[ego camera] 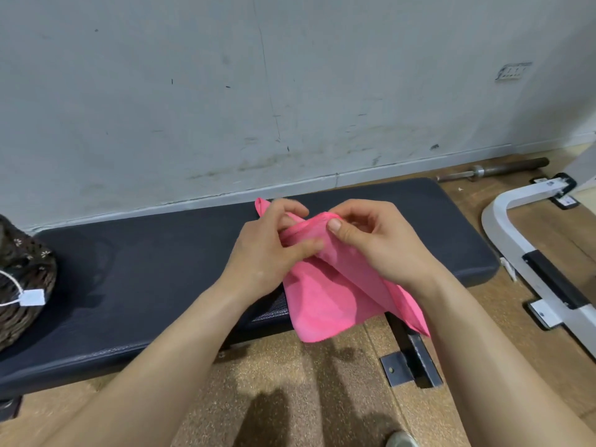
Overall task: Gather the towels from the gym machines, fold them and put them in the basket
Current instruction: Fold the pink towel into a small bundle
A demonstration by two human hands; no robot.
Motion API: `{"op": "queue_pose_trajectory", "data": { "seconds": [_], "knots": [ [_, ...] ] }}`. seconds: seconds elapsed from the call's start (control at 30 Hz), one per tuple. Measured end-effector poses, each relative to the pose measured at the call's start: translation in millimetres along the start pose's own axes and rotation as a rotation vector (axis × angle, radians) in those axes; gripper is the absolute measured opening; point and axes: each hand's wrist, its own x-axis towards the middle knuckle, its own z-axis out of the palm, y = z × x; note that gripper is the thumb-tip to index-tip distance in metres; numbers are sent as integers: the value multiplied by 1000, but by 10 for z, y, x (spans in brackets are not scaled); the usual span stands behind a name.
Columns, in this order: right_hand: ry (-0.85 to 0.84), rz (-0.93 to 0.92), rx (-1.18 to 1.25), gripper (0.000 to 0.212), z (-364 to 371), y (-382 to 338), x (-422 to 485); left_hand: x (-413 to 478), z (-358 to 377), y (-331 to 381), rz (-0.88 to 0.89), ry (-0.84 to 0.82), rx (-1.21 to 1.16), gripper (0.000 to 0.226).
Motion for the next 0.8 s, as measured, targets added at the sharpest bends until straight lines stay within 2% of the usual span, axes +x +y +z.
{"op": "queue_pose_trajectory", "data": {
  "seconds": [0.07, 0.13, 0.23, 0.37, 0.43, 0.53, 0.63, 0.73, 0.8],
  "knots": [
    [51, -28, -10, 8, -73, -31, -38, 14, -53, -140, 36, -48, 355, 27],
    [117, -63, 14, 12, -146, -67, -88, -26, -121, -250, 61, -38, 587, 35],
    [198, -86, 42, 15, -246, -102, -177, -127, -304, -381, 97, -4, 584, 17],
    [348, -73, 114, 15, -372, -142, -286, -345, -653, -436, 0, 67, 632, 6],
    [405, -61, 122, 18, -391, -185, -337, -507, -819, -406, -28, 122, 573, 7],
    [455, -45, 127, 17, -343, -252, -386, -725, -1005, -280, -61, 216, 334, 12],
    [498, -7, 192, 19, -265, -359, -427, -853, -1218, -131, -62, 384, 99, 19],
    [474, -22, 217, 19, -194, -433, -477, -953, -1416, -17, -1, 494, -116, 16],
    [409, -37, 184, 18, -122, -431, -506, -1026, -1481, -15, 5, 475, -185, 16]
  ]
}}
